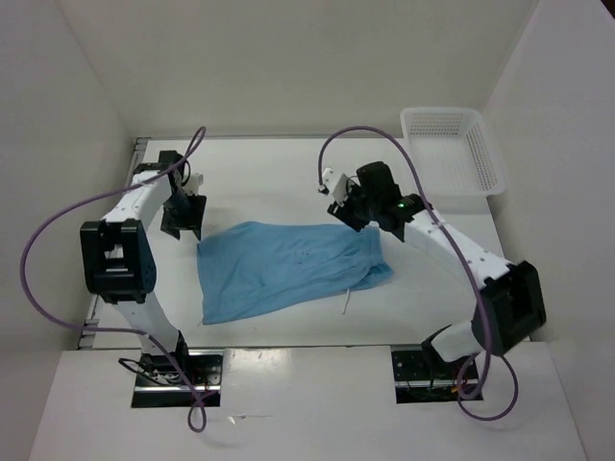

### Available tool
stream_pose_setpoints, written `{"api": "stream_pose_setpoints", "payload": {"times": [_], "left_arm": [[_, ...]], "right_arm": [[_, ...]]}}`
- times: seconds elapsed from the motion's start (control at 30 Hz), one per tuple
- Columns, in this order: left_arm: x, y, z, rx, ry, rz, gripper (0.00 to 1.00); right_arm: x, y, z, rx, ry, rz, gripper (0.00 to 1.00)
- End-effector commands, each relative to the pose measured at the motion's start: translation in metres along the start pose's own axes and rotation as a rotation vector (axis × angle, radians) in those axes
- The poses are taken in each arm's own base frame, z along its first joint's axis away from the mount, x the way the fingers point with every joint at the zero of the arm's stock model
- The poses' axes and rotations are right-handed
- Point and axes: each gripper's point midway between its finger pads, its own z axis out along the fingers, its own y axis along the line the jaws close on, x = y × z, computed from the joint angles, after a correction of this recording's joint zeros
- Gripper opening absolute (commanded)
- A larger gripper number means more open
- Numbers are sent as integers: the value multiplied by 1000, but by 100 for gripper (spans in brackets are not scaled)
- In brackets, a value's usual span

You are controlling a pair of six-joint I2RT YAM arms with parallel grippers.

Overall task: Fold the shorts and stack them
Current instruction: Fold the shorts

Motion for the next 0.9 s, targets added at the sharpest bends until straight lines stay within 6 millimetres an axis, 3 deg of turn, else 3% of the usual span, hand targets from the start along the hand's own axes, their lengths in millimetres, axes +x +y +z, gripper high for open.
{"api": "stream_pose_setpoints", "payload": {"times": [0.0, 0.03, 0.07, 0.23, 0.3, 0.37, 0.53, 0.6, 0.67, 0.73, 0.83, 0.87], "left_arm": [[-20, -21, 14, 166, -5, -20, 66], [-25, -26, 15, 168, -23, -2, 67], [-26, -29, 22, 170, -28, 7, 68], [-16, -29, 59, 154, 67, 11, 68], [-14, -28, 64, 168, 84, -3, 65], [-7, -30, 71, 180, 123, -6, 54], [1, -31, 93, 185, 194, -11, 33], [-11, -31, 100, 184, 180, -10, 17], [-23, -30, 104, 183, 157, -9, 11], [-51, -28, 106, 178, 93, -4, 6], [-85, -21, 114, 149, 31, 1, 4], [-115, -17, 105, 134, -43, 5, 3]], "right_arm": [[30, 25, 34, -70, 97, 170, 53], [42, 30, 37, -83, 130, 147, 47], [48, 40, 40, -108, 148, 126, 35], [81, 78, 35, -225, 257, -16, 8], [97, 91, 32, -270, 296, -54, 0], [108, 106, 32, -316, 326, -121, 0], [126, 113, 46, -318, 370, -159, 0], [129, 114, 50, -323, 376, -159, 0], [132, 116, 57, -330, 384, -158, 0], [139, 118, 62, -336, 407, -159, 0], [137, 106, 77, -294, 395, -181, 0], [135, 102, 86, -282, 395, -184, 0]]}}
